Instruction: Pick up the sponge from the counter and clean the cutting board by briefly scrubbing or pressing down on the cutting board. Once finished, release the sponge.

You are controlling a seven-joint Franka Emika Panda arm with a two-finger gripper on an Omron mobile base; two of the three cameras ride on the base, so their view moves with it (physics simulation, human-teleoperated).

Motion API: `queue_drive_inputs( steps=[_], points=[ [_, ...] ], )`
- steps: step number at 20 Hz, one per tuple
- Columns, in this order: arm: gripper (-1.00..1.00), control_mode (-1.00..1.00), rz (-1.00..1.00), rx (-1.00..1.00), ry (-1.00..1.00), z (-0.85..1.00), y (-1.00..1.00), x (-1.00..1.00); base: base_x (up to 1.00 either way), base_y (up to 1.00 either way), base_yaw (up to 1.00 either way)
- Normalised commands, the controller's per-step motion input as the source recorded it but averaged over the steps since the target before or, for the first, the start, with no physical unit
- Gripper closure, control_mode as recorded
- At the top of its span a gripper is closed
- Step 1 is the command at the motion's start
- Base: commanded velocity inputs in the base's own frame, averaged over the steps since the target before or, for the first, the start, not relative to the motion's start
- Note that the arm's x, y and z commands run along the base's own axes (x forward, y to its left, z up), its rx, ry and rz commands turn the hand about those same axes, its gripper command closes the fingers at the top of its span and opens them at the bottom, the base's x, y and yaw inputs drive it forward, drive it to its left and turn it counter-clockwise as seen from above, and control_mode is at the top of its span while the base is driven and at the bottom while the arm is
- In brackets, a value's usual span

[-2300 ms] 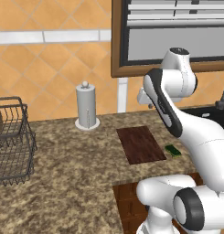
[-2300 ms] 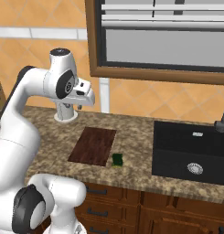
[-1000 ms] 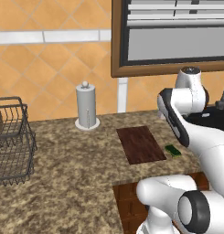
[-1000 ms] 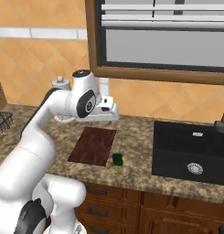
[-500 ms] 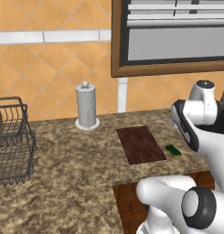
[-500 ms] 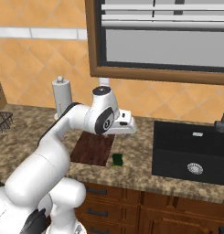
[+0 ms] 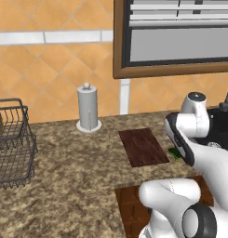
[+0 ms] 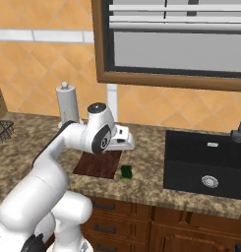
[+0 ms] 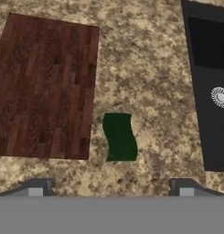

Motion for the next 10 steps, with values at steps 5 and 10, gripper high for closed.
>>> queue_drive_inputs(
  steps=[5,10],
  points=[
    [-1.0,-1.0,0.02,0.03,0.12,-0.43,-0.61,0.3,0.0,0.0,0.0],
    [-1.0,-1.0,0.0,0.1,0.13,-0.5,-0.24,0.11,0.0,0.0,0.0]
  ],
)
